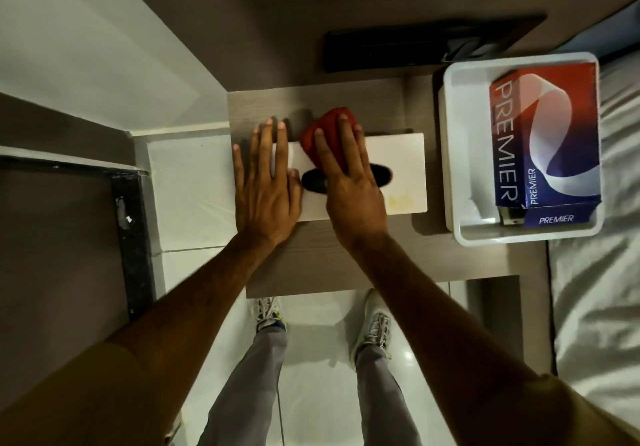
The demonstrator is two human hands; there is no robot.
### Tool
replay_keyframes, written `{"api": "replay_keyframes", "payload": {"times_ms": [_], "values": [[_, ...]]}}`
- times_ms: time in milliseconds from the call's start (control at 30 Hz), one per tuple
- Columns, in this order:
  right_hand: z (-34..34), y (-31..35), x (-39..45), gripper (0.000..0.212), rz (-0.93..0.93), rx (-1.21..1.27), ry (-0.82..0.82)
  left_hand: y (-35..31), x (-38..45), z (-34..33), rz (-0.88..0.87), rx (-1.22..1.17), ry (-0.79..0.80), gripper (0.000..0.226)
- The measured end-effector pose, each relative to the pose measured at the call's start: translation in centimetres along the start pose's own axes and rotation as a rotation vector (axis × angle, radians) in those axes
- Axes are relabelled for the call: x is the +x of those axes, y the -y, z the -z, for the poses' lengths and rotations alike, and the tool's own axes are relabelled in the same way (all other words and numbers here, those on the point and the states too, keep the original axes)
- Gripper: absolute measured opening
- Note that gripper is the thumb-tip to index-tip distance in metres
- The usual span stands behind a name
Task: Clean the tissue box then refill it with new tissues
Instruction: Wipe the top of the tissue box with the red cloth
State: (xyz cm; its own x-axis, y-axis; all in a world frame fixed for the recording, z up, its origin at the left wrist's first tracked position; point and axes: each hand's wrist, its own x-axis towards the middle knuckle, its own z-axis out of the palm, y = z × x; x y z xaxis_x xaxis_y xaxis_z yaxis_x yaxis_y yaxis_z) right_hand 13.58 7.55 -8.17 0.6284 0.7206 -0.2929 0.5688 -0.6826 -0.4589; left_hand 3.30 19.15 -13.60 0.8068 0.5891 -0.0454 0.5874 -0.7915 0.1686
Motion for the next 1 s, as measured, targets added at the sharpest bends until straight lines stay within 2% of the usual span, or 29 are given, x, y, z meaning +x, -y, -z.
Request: {"api": "replay_keyframes", "payload": {"times_ms": [67, 200, 333, 400, 533, 667, 767, 900, 933, 1000], "values": [[0.8, -2.1, -1.0, 0.088, 0.025, -0.031, 0.025, 0.0, 0.0, 0.0, 0.009, 0.003, -0.003, 0.063], [2.9, -5.6, -2.6, 0.084, -0.237, 0.082, -0.162, -0.2, 0.0, 0.1, 0.015, 0.010, 0.007, 0.063], [1.5, -4.9, -5.8, 0.073, -0.309, 0.140, -0.253, -0.3, -0.1, 0.3, 0.024, 0.027, 0.023, 0.062], [-0.4, -3.0, -7.7, 0.070, -0.311, 0.109, -0.255, -0.4, -0.1, 0.4, 0.027, 0.013, 0.025, 0.063], [-2.9, 0.5, -7.6, 0.086, -0.173, 0.088, -0.148, -0.4, 0.0, 0.4, 0.022, 0.009, 0.022, 0.064], [-2.7, -0.1, -7.9, 0.097, -0.065, 0.028, -0.037, -0.3, -0.1, 0.3, 0.023, 0.024, 0.026, 0.064], [-2.1, -1.7, -9.8, 0.090, -0.144, 0.053, -0.121, -0.4, -0.1, 0.3, 0.024, 0.019, 0.017, 0.063], [-2.4, -1.2, -7.5, 0.075, -0.359, 0.200, -0.307, -0.2, -0.1, 0.0, 0.021, 0.019, 0.009, 0.062], [-2.7, -0.3, -7.0, 0.079, -0.358, 0.185, -0.311, -0.2, 0.0, -0.1, 0.020, 0.011, 0.010, 0.063], [-3.5, 1.1, -7.6, 0.091, -0.223, 0.115, -0.242, -0.1, -0.1, -0.1, 0.020, 0.002, 0.011, 0.063]]}}
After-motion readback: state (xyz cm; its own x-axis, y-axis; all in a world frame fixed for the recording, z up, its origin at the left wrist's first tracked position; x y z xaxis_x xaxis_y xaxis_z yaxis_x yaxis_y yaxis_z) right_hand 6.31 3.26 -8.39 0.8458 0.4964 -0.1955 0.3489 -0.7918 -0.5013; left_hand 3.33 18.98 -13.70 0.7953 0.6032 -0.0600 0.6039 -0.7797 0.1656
